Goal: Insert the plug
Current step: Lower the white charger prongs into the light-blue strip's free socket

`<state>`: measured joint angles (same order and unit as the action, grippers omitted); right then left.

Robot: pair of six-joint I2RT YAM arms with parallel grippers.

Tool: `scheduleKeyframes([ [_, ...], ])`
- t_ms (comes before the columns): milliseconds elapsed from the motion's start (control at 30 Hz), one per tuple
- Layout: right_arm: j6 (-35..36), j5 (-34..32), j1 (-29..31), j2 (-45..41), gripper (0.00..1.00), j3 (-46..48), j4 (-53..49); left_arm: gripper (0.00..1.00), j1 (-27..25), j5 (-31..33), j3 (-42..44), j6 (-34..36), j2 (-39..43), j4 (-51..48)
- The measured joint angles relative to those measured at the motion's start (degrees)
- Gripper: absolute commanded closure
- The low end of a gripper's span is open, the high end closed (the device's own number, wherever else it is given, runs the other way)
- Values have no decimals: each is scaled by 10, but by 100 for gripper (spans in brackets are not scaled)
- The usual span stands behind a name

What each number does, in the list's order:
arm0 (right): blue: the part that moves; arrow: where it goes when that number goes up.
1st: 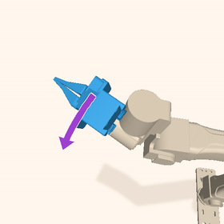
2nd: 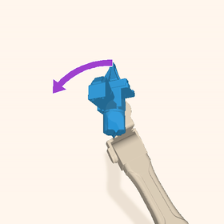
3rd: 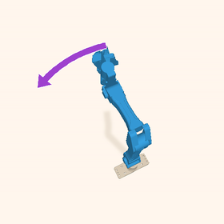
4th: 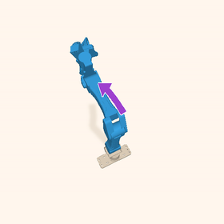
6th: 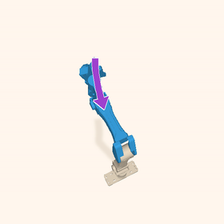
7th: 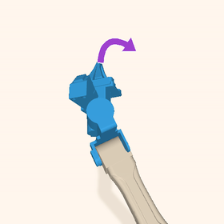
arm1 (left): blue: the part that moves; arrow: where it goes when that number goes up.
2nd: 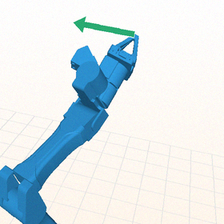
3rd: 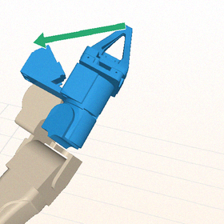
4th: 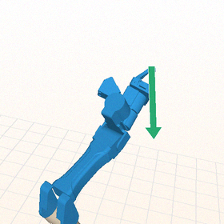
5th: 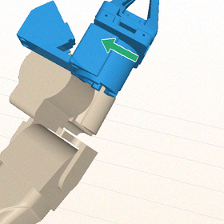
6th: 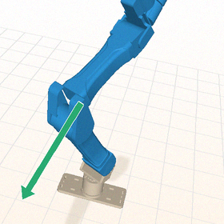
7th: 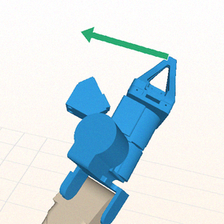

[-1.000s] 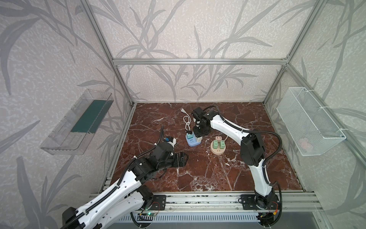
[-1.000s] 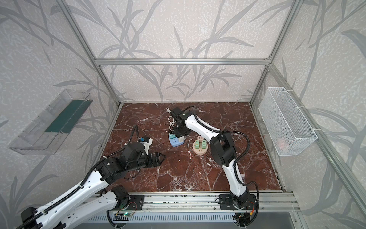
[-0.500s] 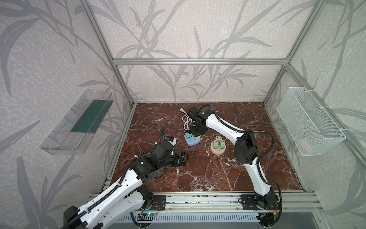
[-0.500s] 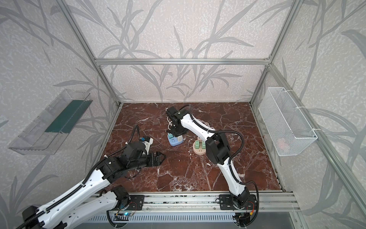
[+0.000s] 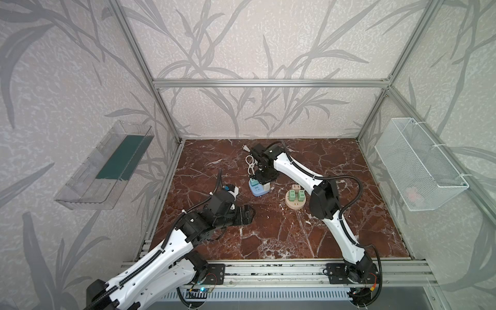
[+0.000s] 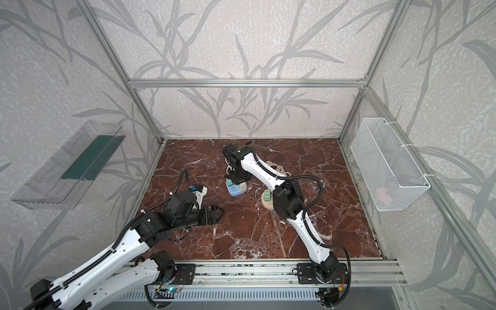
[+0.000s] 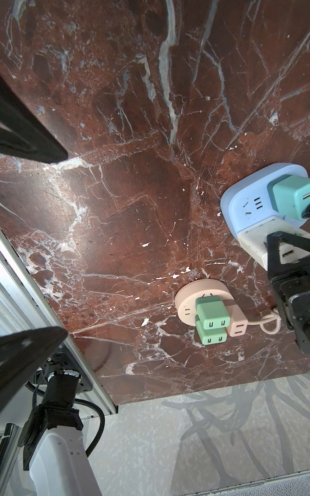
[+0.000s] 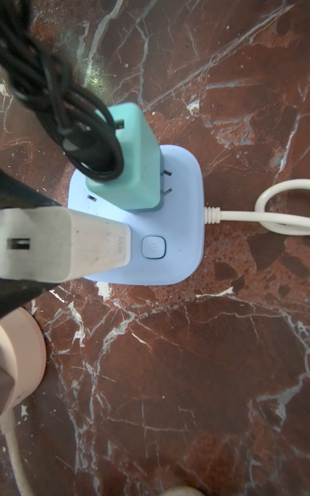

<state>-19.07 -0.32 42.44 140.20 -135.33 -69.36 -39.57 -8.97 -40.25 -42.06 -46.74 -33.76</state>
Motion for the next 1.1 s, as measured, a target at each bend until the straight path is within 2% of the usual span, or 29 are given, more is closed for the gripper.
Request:
scheduleKeyframes([
  [400, -13, 0, 0, -5, 100, 8, 0, 8, 3, 0, 7, 0, 4, 0],
  [800, -64, 1, 21, -94, 100, 151, 35, 8, 3, 3, 7, -1, 10, 0],
  [1100, -143, 4, 46, -188, 100, 301, 66, 8, 4, 3, 14, -1, 16, 0],
])
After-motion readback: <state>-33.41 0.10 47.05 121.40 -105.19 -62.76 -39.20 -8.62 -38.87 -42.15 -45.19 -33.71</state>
